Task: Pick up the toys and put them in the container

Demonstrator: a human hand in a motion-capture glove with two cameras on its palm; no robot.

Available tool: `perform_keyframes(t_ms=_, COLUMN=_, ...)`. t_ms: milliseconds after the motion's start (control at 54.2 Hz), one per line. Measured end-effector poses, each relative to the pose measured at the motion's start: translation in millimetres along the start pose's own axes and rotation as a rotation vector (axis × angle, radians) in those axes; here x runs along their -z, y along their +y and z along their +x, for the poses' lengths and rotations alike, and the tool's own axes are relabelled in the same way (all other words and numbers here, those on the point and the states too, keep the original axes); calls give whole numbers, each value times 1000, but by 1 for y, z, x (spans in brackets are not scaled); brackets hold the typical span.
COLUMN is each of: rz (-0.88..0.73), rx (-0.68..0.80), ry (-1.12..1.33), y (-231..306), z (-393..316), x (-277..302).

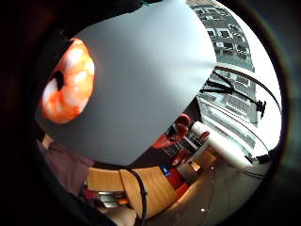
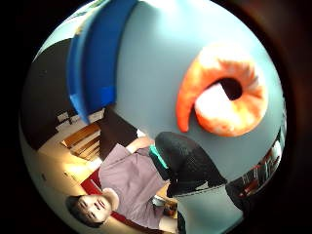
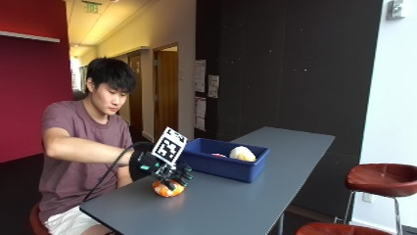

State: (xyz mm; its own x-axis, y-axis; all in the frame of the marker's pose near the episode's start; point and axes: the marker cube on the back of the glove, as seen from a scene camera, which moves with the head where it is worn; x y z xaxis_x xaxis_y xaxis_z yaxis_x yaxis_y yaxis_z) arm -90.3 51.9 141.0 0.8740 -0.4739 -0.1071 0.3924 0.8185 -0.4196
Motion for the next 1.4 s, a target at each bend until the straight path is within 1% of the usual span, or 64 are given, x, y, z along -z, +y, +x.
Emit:
perform_keyframes(t_ms=74, rz=-58, rx=11, ry=-156, y=-4, z=-11, x=-23)
perform_keyframes(t_ms=129, rz=-70, rx=27, ry=-183, y=-8, z=-13, x=-41)
perform_keyframes(t_ms=203, rz=1, rx=71, ry=-155, y=-11, z=-10, x=-51)
perform_keyframes(t_ms=314, rz=146, rx=71, ry=-123, y=-17, z=-4, x=-51)
perform_keyframes(t_ms=461, rz=179, rx=88, ry=-212, y=-22, z=-7, x=-49)
perform_keyframes(t_ms=590, rz=211, rx=130, ry=-278, y=-25, z=-14, x=-46)
perform_keyframes(t_ms=719, rz=220, rx=141, ry=-366, y=-25, z=-16, x=-34)
perform_keyframes(t_ms=867, rz=254, rx=113, ry=-303, y=-32, z=-25, x=-27)
perform_keyframes(t_ms=1051, rz=253, rx=81, ry=-274, y=-36, z=-30, x=-13)
perform_keyframes(t_ms=1162, rz=276, rx=71, ry=-288, y=-36, z=-30, x=3)
perform_keyframes(t_ms=1310, rz=348, rx=70, ry=-346, y=-28, z=-31, x=44)
perform_keyframes(t_ms=1402, rz=370, rx=33, ry=-305, y=-23, z=-35, x=60)
